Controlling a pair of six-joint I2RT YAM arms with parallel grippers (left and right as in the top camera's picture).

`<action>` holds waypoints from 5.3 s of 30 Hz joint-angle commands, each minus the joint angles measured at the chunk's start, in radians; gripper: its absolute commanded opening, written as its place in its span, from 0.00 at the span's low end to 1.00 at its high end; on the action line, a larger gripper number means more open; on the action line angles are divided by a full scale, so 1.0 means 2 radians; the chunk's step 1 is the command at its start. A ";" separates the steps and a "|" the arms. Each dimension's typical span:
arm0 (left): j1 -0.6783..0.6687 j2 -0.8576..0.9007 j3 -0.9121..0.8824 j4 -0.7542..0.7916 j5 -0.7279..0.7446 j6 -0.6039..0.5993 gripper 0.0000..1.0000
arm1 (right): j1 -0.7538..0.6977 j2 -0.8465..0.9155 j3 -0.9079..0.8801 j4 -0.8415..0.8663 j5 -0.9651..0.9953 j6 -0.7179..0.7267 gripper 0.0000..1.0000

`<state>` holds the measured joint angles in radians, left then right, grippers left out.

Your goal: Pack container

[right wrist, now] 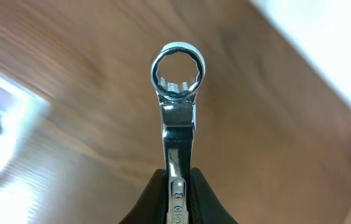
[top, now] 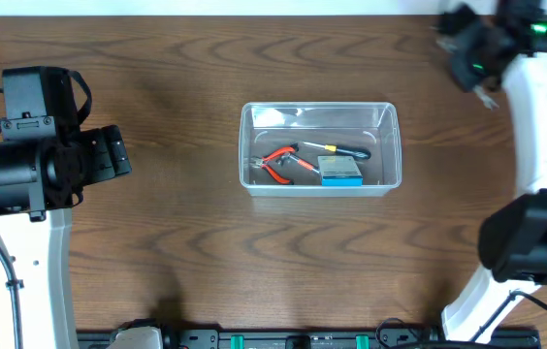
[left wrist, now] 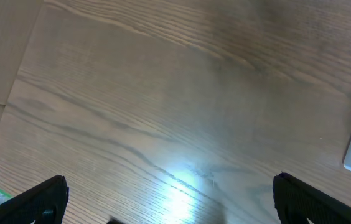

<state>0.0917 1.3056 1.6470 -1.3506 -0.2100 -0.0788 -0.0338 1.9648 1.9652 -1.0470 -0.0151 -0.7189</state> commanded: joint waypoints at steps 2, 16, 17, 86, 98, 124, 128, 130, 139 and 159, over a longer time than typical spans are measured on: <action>0.003 0.000 0.003 -0.001 -0.004 -0.005 0.98 | 0.075 0.000 0.010 -0.005 -0.006 -0.032 0.01; 0.003 0.001 0.003 -0.001 -0.004 -0.005 0.98 | 0.212 0.003 -0.012 -0.025 -0.010 -0.038 0.01; 0.003 0.000 0.003 -0.001 -0.004 -0.005 0.98 | 0.214 0.004 -0.021 -0.023 -0.010 -0.043 0.01; 0.003 0.001 0.003 -0.001 -0.004 -0.005 0.98 | 0.002 -0.335 0.000 -0.146 0.093 0.344 0.99; 0.003 0.000 0.003 -0.001 -0.004 -0.005 0.98 | 0.002 -0.658 -0.321 0.042 -0.064 0.387 0.99; 0.003 0.000 0.003 -0.001 -0.004 -0.005 0.98 | 0.002 -0.831 -0.453 0.068 -0.060 0.381 0.99; 0.003 0.000 0.003 -0.001 -0.004 -0.005 0.98 | 0.002 -0.831 -0.454 0.061 -0.060 0.381 0.99; 0.003 0.001 0.003 -0.001 -0.004 -0.005 0.98 | 0.002 -0.831 -0.456 0.062 -0.057 0.381 0.99; 0.003 0.000 0.003 -0.001 -0.004 -0.005 0.98 | 0.003 -0.887 -0.519 0.098 -0.049 0.381 0.99; 0.003 0.001 0.003 -0.001 -0.004 -0.005 0.98 | 0.004 -0.979 -0.716 0.283 -0.047 0.268 0.99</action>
<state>0.0917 1.3056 1.6470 -1.3521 -0.2100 -0.0788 -0.0242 0.0116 0.6014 -0.5091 -0.1154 -0.1181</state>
